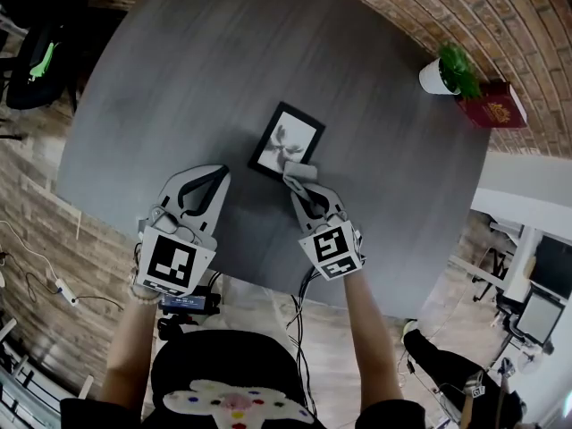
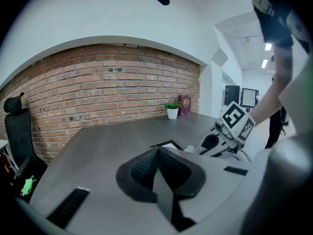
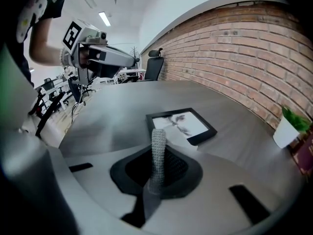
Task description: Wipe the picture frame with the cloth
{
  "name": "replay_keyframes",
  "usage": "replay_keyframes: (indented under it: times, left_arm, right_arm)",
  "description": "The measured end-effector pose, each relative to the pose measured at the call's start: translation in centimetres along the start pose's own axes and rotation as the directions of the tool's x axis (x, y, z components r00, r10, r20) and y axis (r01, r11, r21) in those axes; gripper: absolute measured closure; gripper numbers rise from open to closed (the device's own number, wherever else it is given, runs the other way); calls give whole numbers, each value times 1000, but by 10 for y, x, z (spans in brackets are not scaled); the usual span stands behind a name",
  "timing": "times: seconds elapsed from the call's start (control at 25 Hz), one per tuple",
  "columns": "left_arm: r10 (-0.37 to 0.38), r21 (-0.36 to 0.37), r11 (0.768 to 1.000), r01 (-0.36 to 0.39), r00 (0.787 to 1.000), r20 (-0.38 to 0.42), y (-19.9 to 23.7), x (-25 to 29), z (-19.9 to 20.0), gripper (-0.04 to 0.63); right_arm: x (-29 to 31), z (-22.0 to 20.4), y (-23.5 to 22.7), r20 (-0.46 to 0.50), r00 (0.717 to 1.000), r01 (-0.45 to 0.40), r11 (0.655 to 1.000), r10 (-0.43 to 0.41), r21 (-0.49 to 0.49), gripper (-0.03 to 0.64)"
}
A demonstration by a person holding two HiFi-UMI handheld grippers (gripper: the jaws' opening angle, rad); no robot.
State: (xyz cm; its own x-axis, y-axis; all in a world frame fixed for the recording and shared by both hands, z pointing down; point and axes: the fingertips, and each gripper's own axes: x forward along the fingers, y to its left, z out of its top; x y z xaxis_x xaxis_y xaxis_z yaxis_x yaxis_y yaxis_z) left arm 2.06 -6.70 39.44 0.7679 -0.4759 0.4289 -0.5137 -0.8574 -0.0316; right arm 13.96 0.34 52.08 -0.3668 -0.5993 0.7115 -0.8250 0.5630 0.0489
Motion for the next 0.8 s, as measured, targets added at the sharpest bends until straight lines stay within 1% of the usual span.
replay_keyframes:
  times: [0.2,0.4,0.6,0.8]
  left_arm:
    - [6,-14,1000,-6,1000,-4,2,0,-4,586]
    - [8,-16,1000,-8,1000,-6,2,0,-4,586]
    - [10,-18,1000,-10,1000,-7,1,1,-6,586]
    - [15,-18,1000,-15,1000,-6,3,-1,-5,586]
  right_arm:
    - [6,8,-19,18,999,40,999,-40,11,592]
    - [12,11,-45,27,995,95,994,-97,56,592]
    - [18,12,-71,23,987,156,985,-158,69,592]
    - [22,17,-91,15,980,198,977,-199,81,592]
